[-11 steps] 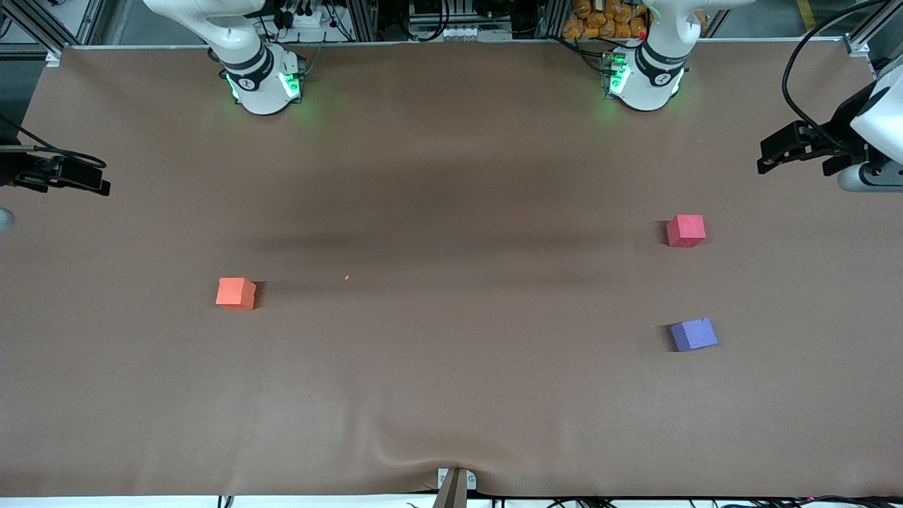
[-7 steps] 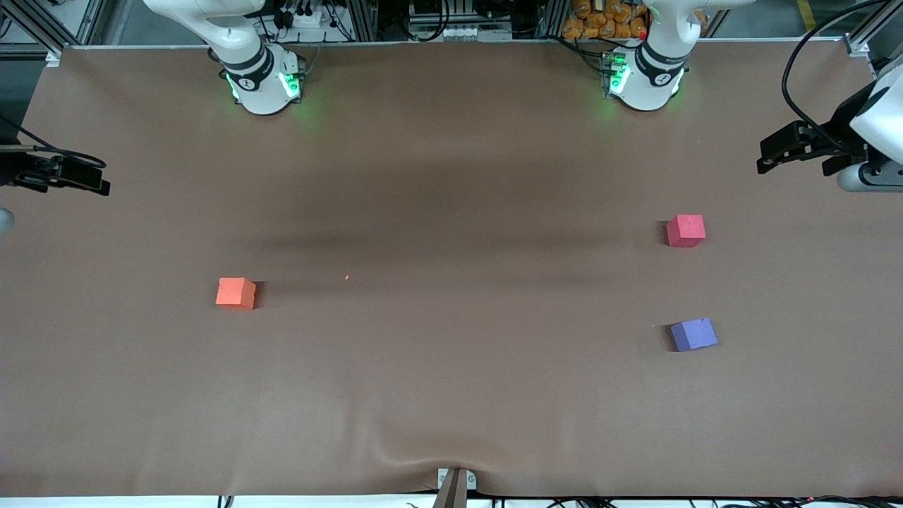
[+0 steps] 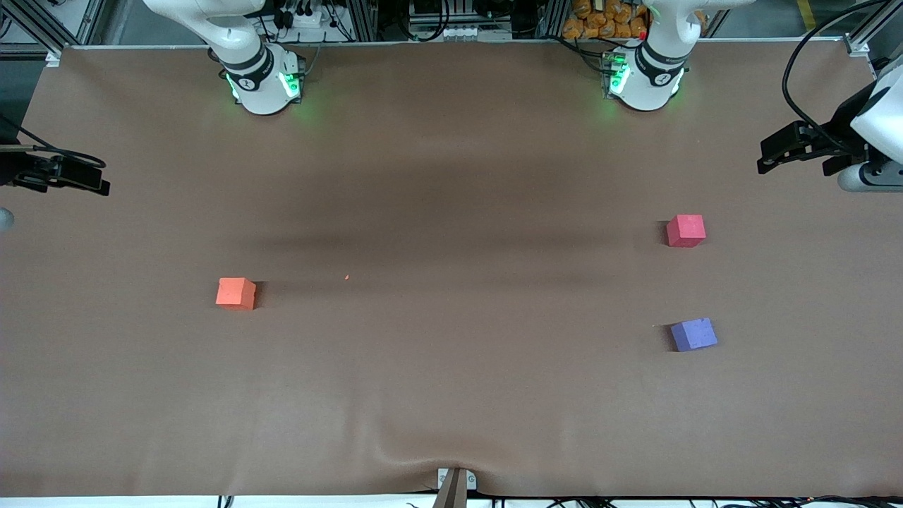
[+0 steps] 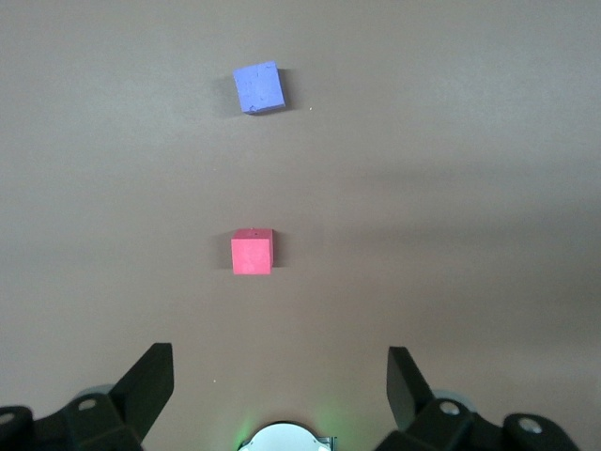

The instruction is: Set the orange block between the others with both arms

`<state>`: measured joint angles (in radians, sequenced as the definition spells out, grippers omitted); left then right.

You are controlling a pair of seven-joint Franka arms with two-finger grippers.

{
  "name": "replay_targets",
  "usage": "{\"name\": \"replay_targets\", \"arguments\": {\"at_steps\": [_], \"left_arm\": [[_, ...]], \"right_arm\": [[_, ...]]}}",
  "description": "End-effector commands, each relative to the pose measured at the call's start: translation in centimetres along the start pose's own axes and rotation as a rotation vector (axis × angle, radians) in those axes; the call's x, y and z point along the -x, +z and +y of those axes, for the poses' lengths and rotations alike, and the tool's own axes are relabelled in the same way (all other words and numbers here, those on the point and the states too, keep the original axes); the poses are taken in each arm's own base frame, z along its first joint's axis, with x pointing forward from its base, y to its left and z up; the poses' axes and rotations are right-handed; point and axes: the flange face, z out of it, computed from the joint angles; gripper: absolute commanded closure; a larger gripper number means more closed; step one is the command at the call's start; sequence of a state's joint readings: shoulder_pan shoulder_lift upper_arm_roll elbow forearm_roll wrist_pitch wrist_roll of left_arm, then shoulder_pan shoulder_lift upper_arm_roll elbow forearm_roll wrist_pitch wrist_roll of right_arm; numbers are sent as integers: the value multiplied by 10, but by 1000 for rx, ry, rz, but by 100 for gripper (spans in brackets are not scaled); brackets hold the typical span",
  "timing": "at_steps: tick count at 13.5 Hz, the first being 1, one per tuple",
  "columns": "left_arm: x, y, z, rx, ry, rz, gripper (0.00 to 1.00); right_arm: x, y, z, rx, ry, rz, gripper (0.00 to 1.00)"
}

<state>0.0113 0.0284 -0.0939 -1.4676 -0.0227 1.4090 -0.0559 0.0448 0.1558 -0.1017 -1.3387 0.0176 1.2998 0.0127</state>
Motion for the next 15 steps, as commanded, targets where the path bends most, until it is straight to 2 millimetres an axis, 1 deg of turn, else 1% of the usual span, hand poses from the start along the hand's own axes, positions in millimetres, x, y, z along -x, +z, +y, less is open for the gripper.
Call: {"name": "replay_targets", "arguments": {"at_steps": [1, 9, 10, 13, 15], "left_arm": [[6, -7, -2, 10, 15, 4, 0], [5, -6, -1, 10, 15, 2, 0], [5, -6, 1, 12, 10, 2, 0], [1, -8, 6, 16, 5, 26, 0], [1, -8, 2, 9, -1, 28, 0]], "right_arm": [[8, -8, -2, -5, 9, 4, 0], [8, -8, -7, 3, -2, 6, 0], [8, -8, -10, 7, -5, 6, 0], [8, -8, -11, 8, -7, 6, 0], [8, -8, -10, 6, -7, 6, 0]]}}
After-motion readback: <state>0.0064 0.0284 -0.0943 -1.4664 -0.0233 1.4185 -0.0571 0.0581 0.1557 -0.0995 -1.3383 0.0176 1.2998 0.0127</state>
